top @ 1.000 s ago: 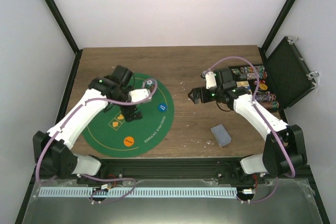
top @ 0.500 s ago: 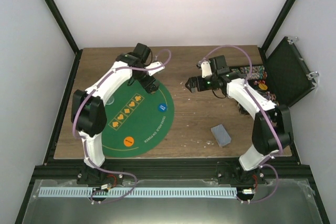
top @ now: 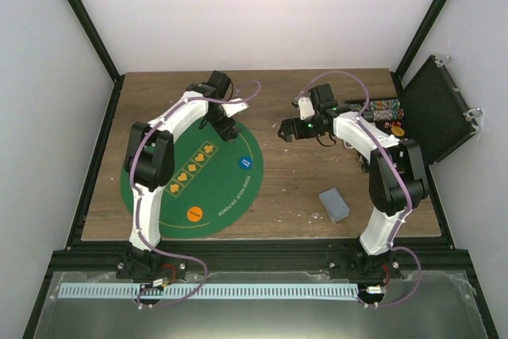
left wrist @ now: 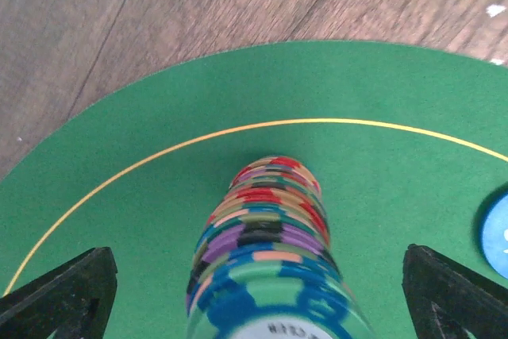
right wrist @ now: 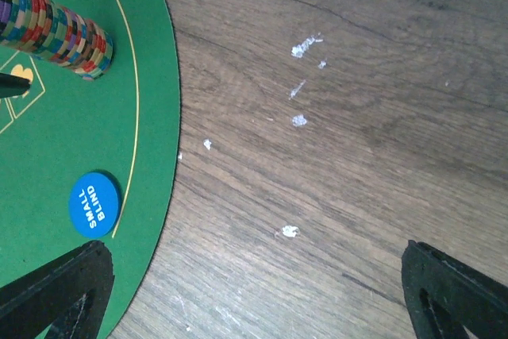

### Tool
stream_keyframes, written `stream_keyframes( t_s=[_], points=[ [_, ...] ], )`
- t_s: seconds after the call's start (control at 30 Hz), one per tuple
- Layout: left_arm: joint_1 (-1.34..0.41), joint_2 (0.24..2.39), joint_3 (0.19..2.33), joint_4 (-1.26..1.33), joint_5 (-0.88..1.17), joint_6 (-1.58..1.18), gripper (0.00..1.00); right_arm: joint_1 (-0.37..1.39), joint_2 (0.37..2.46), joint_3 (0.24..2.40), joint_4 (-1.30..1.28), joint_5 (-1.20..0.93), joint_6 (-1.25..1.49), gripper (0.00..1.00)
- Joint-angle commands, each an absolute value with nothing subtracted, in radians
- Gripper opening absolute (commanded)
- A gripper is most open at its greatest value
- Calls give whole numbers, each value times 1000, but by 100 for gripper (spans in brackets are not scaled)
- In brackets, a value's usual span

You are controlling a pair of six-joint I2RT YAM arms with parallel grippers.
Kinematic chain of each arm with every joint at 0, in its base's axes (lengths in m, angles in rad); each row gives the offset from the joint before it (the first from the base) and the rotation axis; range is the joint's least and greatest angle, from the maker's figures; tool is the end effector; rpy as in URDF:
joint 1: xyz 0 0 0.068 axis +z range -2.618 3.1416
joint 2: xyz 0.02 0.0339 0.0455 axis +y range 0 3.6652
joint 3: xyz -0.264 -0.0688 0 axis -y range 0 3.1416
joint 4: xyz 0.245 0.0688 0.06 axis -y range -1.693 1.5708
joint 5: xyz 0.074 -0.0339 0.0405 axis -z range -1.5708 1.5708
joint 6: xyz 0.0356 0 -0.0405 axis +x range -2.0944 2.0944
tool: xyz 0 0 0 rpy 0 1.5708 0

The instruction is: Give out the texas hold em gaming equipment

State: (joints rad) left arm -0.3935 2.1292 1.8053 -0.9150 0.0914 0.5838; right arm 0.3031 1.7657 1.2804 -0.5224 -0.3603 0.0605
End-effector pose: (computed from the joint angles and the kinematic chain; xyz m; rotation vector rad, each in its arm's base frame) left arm 0.4115 -0.1744 0.2128 1.3341 2.4636 -0.0830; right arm 0.3524 0.1233 0.2205 -0.4488 2.5541 0.5993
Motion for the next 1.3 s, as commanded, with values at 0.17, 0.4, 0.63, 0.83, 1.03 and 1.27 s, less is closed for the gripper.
stream_keyframes(
  t_s=[0.17,0.4,0.63,0.83,1.03,1.27],
  points=[
    [-379,2173,1868,-947,149,635,67,291,1795,1349,-537,-372,46,100],
    [-379,2201,1881,-951,125,651,56,291,1794,1359,-543,-368,39,100],
    [-379,2207,1892,-975,118,660,40,290,1782,1355,-553,-360,32,100],
    [-379,2174,1900,-992,157,658,0,290,1774,1354,-555,-360,35,100],
    [-379,2155,1960,-1048,135,660,0,291,1769,1354,-558,-354,35,100],
    [-382,2107,2000,-1143,162,653,0,290,1760,1356,-561,-348,33,100]
  ],
)
